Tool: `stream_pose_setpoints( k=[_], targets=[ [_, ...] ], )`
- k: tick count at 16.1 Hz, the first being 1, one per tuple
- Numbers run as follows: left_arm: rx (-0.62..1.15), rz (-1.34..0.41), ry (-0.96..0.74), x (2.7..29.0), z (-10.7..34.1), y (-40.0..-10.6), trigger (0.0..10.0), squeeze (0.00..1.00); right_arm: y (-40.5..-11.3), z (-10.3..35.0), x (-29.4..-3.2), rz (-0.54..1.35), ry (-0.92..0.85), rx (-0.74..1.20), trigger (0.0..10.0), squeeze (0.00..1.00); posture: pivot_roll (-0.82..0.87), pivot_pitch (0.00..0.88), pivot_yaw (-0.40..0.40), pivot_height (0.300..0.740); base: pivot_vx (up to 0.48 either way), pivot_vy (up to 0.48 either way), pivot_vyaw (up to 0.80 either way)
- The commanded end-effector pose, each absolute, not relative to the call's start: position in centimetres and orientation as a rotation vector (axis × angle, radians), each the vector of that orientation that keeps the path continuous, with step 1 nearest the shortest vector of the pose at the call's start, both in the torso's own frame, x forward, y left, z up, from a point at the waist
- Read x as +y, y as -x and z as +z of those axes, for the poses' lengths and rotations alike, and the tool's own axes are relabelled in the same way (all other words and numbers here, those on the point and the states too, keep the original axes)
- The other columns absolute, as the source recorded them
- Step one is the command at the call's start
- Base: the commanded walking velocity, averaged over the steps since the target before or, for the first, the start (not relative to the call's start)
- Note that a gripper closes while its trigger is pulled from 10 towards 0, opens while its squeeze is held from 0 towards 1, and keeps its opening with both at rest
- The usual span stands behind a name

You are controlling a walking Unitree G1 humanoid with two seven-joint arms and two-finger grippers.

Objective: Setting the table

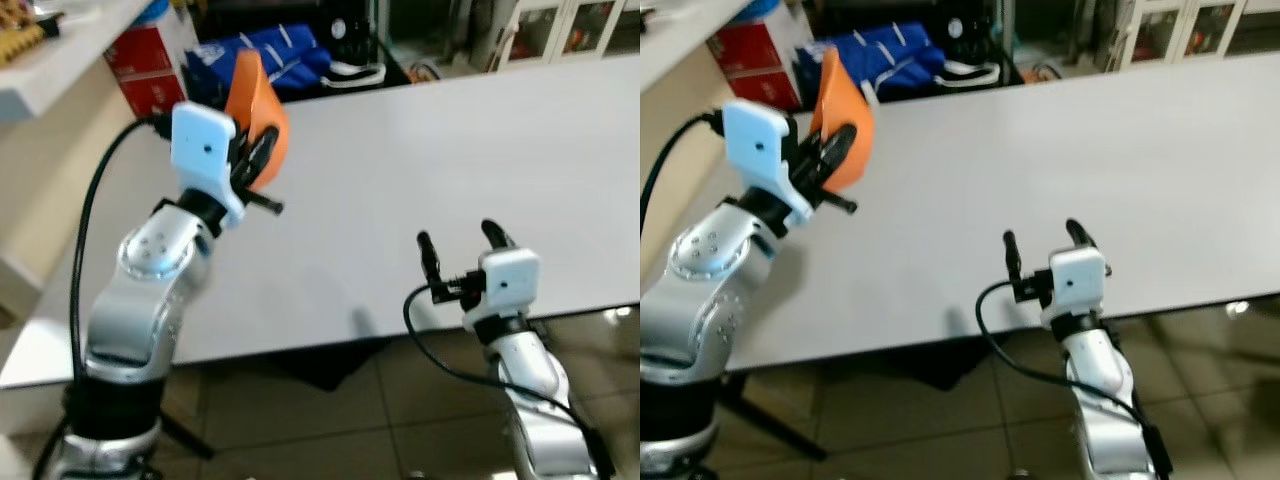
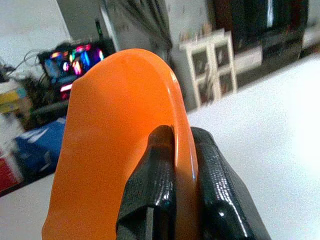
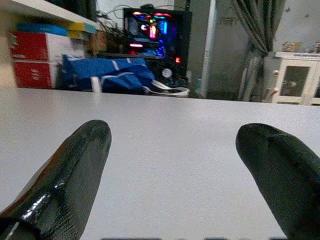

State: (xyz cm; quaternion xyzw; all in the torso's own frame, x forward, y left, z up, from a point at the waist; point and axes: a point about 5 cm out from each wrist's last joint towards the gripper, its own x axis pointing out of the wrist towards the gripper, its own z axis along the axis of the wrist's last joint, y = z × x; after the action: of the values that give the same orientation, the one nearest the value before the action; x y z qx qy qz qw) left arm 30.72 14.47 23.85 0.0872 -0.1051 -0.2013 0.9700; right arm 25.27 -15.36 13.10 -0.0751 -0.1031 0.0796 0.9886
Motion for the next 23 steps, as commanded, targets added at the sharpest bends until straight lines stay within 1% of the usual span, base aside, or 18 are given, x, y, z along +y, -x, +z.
stream_pose_setpoints(
  k=[1,2,4,6,7,8,9,11,16,18,19,23],
  targets=[
    [-0.245,-0.421,-0.248,14.8,25.0,-31.2,0.0,0.00,-25.2,13.6,-14.9,0.171,0.162,-0.238,10.0,0.00,-0.19,0.000,0.161,0.736,0.000,0.000,0.00],
    [-0.244,-0.429,-0.264,14.8,25.1,-31.4,0.0,0.00,-25.2,13.6,-14.9,0.168,0.166,-0.240,10.0,0.00,-0.19,0.000,0.161,0.736,0.000,0.000,0.00],
    [-0.224,-0.487,-0.362,15.2,25.6,-32.6,0.0,0.00,-25.3,13.7,-15.0,0.156,0.170,-0.247,10.0,0.00,-0.19,0.000,0.168,0.736,0.000,0.000,0.00],
    [-0.177,-0.594,-0.489,14.9,25.3,-33.4,0.0,0.00,-25.4,13.8,-15.1,0.147,0.176,-0.252,10.0,0.00,-0.20,0.000,0.173,0.736,0.000,0.000,0.00],
    [-0.170,-0.609,-0.513,14.9,25.3,-33.6,0.0,0.00,-25.4,13.8,-15.2,0.146,0.177,-0.253,10.0,0.00,-0.20,0.000,0.173,0.736,0.000,0.000,0.00],
    [-0.116,-0.688,-0.608,14.9,24.7,-34.5,0.0,0.00,-25.7,14.4,-15.8,0.121,0.197,-0.273,10.0,0.00,-0.20,0.000,0.181,0.736,0.000,0.000,0.00],
    [-0.087,-0.726,-0.650,14.9,24.3,-34.9,0.0,0.00,-25.9,14.7,-16.2,0.105,0.206,-0.284,10.0,0.00,-0.20,0.000,0.181,0.736,0.000,0.000,0.00],
    [-0.052,-0.716,-0.700,14.6,23.7,-36.7,0.0,0.00,-26.4,16.1,-17.6,0.047,0.242,-0.324,10.0,0.00,-0.22,0.000,0.189,0.736,0.000,0.000,0.00],
    [-0.052,-0.789,-0.731,12.4,22.3,-37.4,0.0,0.00,-25.9,15.8,-17.4,0.043,0.247,-0.318,10.0,0.00,-0.25,0.000,0.198,0.736,0.000,0.000,0.00],
    [-0.045,-0.805,-0.734,11.6,21.2,-37.5,0.0,0.00,-25.7,15.8,-17.3,0.039,0.247,-0.317,10.0,0.00,-0.26,0.000,0.198,0.736,0.000,0.000,0.00],
    [-0.035,-0.839,-0.740,11.0,20.0,-37.2,0.0,0.00,-25.6,15.8,-17.5,0.035,0.249,-0.314,10.0,0.00,-0.26,0.000,0.196,0.736,0.000,0.000,0.00],
    [-0.003,-0.913,-0.761,9.9,17.8,-36.4,0.0,0.00,-25.4,15.8,-17.3,0.040,0.249,-0.311,10.0,0.00,-0.26,0.000,0.195,0.736,0.000,0.000,0.00]
  ],
)
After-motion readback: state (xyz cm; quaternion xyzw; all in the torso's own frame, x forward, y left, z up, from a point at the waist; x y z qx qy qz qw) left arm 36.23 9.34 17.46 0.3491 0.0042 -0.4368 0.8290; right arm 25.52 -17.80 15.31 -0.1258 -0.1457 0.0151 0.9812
